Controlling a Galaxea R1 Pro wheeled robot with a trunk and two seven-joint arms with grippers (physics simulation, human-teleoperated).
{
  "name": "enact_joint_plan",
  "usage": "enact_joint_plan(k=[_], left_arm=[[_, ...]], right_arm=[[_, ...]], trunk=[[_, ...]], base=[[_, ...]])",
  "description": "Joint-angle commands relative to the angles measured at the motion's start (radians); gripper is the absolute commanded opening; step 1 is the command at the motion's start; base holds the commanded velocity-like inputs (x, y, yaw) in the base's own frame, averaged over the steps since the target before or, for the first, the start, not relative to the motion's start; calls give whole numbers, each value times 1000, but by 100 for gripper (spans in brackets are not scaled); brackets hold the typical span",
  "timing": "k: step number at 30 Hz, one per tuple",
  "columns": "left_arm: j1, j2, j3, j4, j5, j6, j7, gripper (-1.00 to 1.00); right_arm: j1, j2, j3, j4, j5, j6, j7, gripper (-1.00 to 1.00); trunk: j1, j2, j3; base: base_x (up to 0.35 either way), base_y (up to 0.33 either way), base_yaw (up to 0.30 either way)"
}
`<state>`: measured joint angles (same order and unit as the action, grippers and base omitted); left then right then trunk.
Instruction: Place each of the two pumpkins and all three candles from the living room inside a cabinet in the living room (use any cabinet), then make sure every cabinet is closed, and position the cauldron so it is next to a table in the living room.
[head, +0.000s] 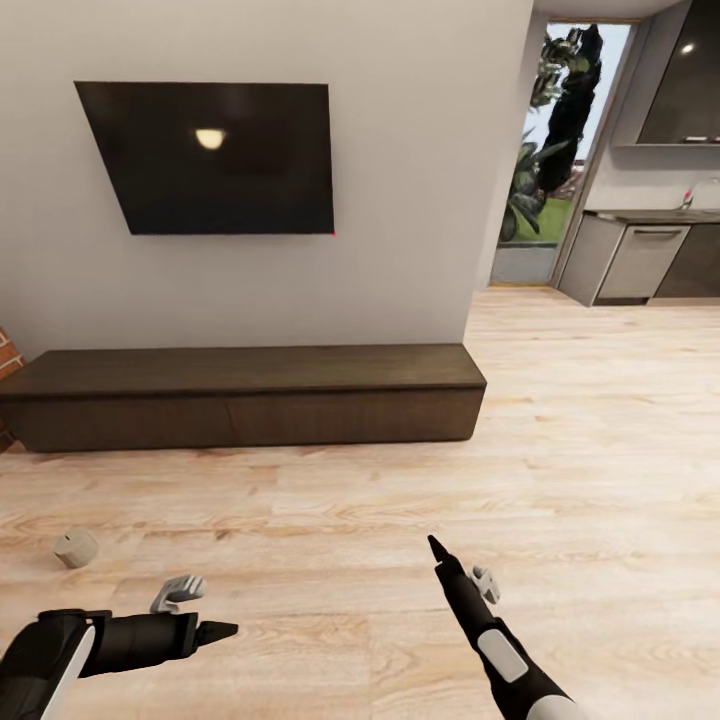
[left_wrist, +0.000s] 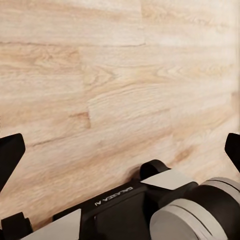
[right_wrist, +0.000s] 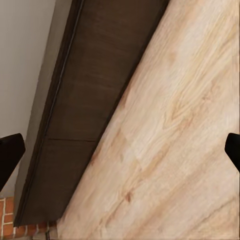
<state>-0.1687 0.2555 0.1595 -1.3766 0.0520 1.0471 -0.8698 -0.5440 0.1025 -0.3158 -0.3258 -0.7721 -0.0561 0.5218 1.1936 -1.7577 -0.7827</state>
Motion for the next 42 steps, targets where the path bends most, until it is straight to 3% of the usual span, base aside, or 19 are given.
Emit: enact_joint_plan(k=[1, 5, 8, 11, 22, 26, 29, 42], left_arm=[[0, -1, -1, 0, -1, 0, 0, 100], [0, 4, 1, 1, -4, 0, 3, 100], [0, 0, 2, -2, -3, 0, 3, 100], [-1, -2, 2, -6, -1, 0, 2, 100], [-2, -3, 0, -20, 4, 0, -5, 100], [-2, -3, 0, -22, 5, 0, -7, 100], [-2, -2, 0, -22, 6, 0, -8, 100], [-2, -4, 0, -22, 6, 0, -8, 100]], right_arm=[[0, 0, 1, 0, 1, -19, -16, 100], [2, -2, -12, -2, -15, -57, -29, 100], [7, 1, -85, 1, -99, -66, 50, 100], [8, 6, -111, 3, -134, -71, 102, 100], [9, 9, -89, 10, -174, -51, 124, 100], [9, 8, -93, 11, -236, -11, 129, 100], [9, 9, -94, 11, -255, 0, 134, 100], [10, 8, -90, 10, -260, 4, 137, 100]], trunk=[[4, -7, -3], [19, -35, -16], [31, -56, -25], [35, -63, -28], [42, -77, -35], [58, -105, -47], [69, -126, -56], [119, -217, -97]], base=[[0, 0, 0], [0, 0, 0], [0, 0, 0], [0, 0, 0], [0, 0, 0], [0, 0, 0], [0, 0, 0], [0, 0, 0]])
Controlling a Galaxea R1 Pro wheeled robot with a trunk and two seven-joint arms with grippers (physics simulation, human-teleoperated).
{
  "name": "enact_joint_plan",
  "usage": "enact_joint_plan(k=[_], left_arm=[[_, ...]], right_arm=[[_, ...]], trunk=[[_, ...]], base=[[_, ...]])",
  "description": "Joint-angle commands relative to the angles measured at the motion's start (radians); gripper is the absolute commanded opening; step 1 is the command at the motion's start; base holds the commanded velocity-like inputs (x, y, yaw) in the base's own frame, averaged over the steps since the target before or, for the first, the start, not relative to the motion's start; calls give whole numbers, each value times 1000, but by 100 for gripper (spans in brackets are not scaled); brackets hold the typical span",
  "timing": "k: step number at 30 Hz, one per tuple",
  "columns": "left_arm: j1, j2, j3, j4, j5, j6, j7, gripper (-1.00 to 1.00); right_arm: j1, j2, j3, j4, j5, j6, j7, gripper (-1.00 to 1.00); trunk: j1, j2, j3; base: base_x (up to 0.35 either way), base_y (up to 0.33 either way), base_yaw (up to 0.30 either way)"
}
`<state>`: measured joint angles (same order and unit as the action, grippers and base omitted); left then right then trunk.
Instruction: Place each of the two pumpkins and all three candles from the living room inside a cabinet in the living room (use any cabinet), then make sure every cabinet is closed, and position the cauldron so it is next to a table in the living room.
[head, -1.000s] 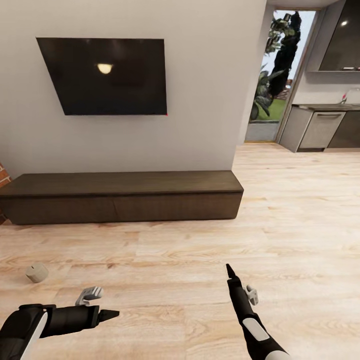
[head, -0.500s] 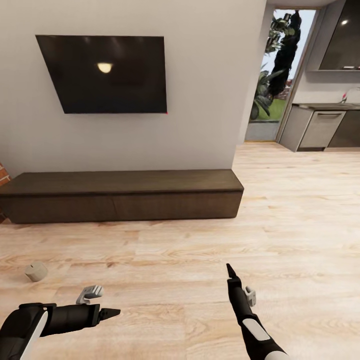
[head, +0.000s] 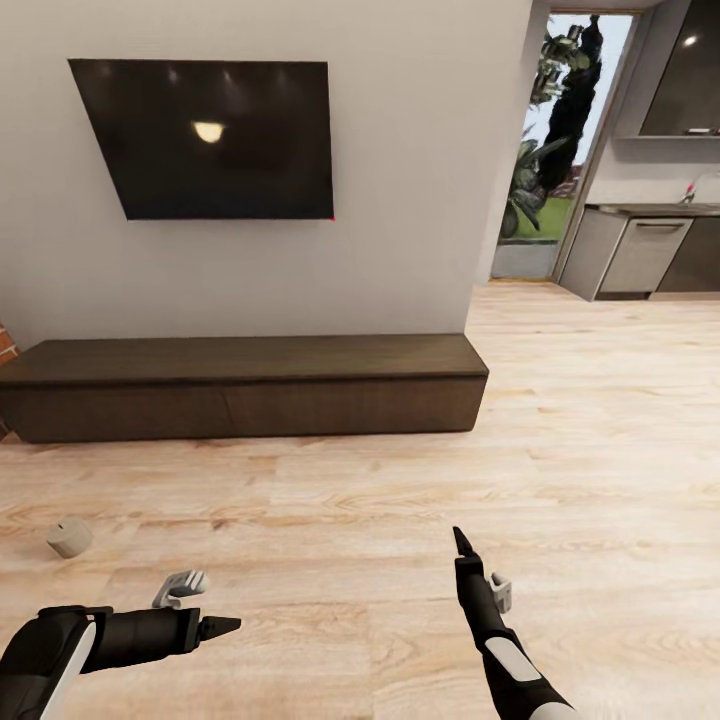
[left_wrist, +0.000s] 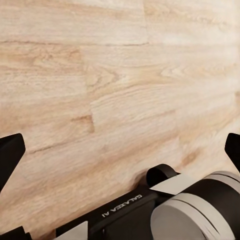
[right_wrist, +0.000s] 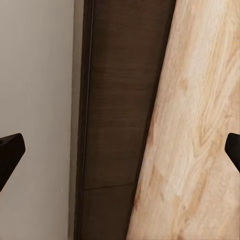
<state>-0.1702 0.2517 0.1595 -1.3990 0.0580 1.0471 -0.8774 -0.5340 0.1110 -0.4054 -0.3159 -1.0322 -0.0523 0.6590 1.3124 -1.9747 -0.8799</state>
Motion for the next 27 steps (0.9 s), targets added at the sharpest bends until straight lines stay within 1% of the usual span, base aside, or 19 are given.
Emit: enact_joint_plan(k=[1, 8, 19, 20, 21, 24, 27], left_arm=[[0, 0, 0, 0, 0, 0, 0, 100], [0, 0, 0, 0, 0, 0, -2, 100], [0, 1, 0, 0, 4, 0, -8, 100], [0, 1, 0, 0, 5, 0, -19, 100], [0, 2, 0, 0, 4, 0, -52, 100], [0, 6, 1, 0, 2, 0, -116, 100], [0, 7, 1, 0, -2, -1, -137, 100]], right_arm=[[0, 0, 0, 0, 0, 0, 1, 100], [0, 1, 0, 1, 0, 0, 37, 100], [0, 0, 1, 1, 0, 7, 62, 100], [0, 0, 1, 1, 0, 8, 63, 100], [0, 0, 0, 1, 0, 8, 65, 100], [0, 0, 1, 1, 0, 8, 67, 100], [0, 0, 1, 1, 0, 8, 68, 100]], trunk=[[4, -7, -3], [31, -56, -25], [73, -133, -60], [77, -140, -63], [81, -147, -66], [92, -168, -75], [104, -189, -85]], base=[[0, 0, 0], [0, 0, 0], [0, 0, 0], [0, 0, 0], [0, 0, 0], [0, 0, 0], [0, 0, 0]])
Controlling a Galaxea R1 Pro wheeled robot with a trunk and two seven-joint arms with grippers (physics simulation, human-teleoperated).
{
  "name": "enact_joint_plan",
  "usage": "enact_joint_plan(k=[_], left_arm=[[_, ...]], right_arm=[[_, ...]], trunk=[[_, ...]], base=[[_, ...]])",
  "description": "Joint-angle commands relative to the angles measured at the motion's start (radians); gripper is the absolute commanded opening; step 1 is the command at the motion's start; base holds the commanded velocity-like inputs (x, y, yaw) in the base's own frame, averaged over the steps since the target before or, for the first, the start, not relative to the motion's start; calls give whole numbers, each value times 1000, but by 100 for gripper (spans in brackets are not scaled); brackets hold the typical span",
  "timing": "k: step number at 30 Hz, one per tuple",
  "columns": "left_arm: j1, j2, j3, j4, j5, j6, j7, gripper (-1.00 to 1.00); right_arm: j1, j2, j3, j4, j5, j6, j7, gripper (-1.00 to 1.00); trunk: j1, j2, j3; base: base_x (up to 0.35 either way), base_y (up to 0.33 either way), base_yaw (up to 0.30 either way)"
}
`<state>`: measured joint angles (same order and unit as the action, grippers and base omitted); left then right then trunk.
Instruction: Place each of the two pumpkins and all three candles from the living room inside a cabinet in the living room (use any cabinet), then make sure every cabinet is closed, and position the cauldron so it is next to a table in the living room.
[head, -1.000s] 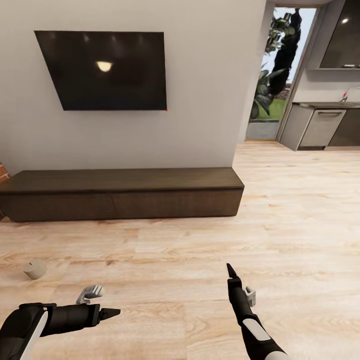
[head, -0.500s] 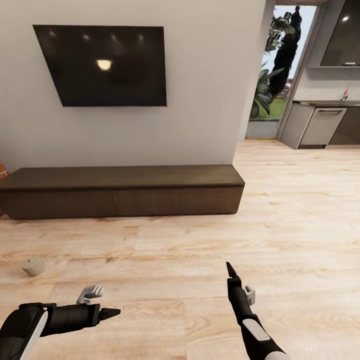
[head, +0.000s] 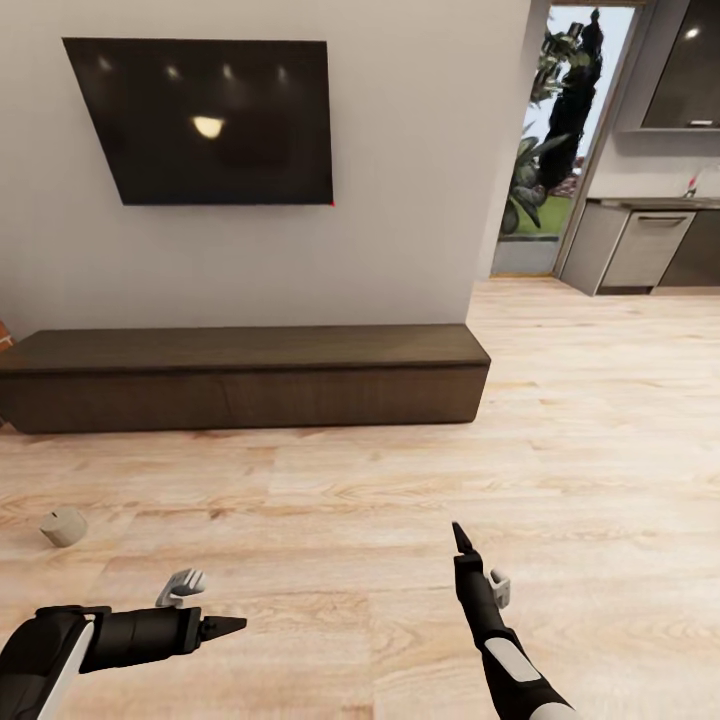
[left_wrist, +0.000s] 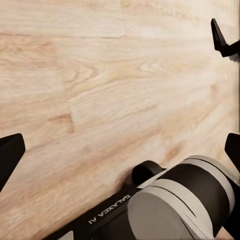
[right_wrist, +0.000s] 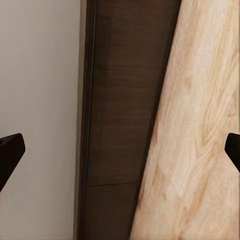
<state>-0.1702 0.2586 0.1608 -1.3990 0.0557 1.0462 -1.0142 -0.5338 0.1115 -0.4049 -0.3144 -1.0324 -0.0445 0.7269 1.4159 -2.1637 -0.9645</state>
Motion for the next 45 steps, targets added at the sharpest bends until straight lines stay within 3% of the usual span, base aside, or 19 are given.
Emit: enact_joint_plan(k=[1, 9, 17, 31, 45], left_arm=[[0, 0, 0, 0, 0, 0, -2, 100], [0, 1, 0, 0, 0, -1, -11, 100], [0, -1, 0, 1, 1, -2, -12, 100], [0, -2, 0, 2, 4, -2, -14, 100], [0, -2, 3, 4, -2, -6, -14, 100]], right_arm=[[0, 0, 0, 0, 0, 0, 0, 100], [1, 0, 0, 1, 0, 1, 7, 100], [2, -5, -2, 31, 0, 42, 122, 100], [1, -6, -6, 37, 0, 55, 141, 100], [1, -1, -6, 37, 0, 50, 140, 100]], trunk=[[4, -7, -3], [35, -63, -28], [65, -119, -53], [119, -217, -97], [119, -217, -97]], base=[[0, 0, 0], [0, 0, 0], [0, 0, 0], [0, 0, 0], [117, 0, 0]])
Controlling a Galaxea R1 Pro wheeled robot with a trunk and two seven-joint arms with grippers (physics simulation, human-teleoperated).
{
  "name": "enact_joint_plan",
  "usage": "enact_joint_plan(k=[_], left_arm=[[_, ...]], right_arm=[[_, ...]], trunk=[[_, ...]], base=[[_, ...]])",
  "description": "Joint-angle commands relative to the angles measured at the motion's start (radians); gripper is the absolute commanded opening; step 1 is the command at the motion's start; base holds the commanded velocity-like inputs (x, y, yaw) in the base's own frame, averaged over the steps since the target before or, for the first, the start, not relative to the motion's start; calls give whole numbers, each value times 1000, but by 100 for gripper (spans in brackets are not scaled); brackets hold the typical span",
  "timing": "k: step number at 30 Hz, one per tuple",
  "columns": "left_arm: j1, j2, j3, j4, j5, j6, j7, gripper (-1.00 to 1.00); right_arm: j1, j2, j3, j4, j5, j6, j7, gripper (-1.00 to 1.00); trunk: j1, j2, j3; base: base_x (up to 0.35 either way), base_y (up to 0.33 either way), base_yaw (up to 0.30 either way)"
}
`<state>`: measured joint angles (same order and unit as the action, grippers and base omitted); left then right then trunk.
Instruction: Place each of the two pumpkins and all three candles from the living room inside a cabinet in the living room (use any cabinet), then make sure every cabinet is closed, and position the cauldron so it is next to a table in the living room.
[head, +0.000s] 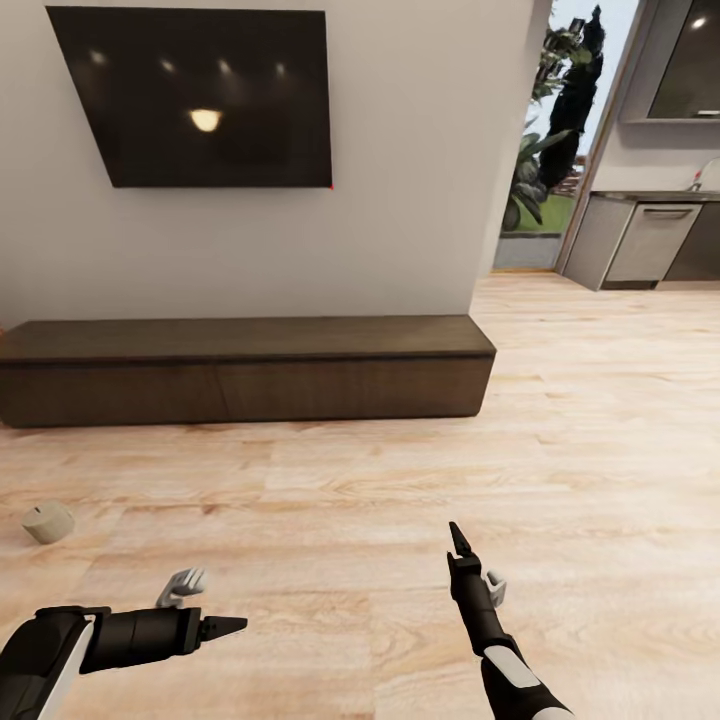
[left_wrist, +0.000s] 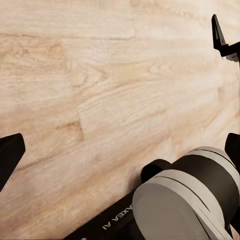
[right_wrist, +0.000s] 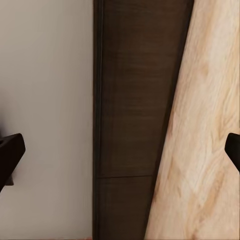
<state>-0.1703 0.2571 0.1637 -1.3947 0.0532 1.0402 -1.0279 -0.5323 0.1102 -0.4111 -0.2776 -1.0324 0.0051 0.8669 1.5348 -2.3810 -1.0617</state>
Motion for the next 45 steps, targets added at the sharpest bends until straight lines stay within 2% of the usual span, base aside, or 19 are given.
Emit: enact_joint_plan(k=[1, 33, 39, 45], left_arm=[[0, 0, 0, 0, 0, 0, 0, 100], [0, -2, -3, 0, -4, -3, 3, 100], [0, -2, -4, 0, -4, -3, 3, 100], [0, -4, -5, 1, -4, -4, 5, 100]], right_arm=[[0, 0, 0, 0, 0, 0, 0, 100], [0, 3, 5, -1, 6, -3, -9, 100], [0, 3, 7, -1, 9, -2, -52, 100], [0, 3, 6, -2, 4, -3, -61, 100]], trunk=[[0, 0, 0], [0, 0, 0], [0, 0, 0], [0, 0, 0]], base=[[318, 0, 0], [330, 0, 0], [330, 0, 0], [330, 0, 0]])
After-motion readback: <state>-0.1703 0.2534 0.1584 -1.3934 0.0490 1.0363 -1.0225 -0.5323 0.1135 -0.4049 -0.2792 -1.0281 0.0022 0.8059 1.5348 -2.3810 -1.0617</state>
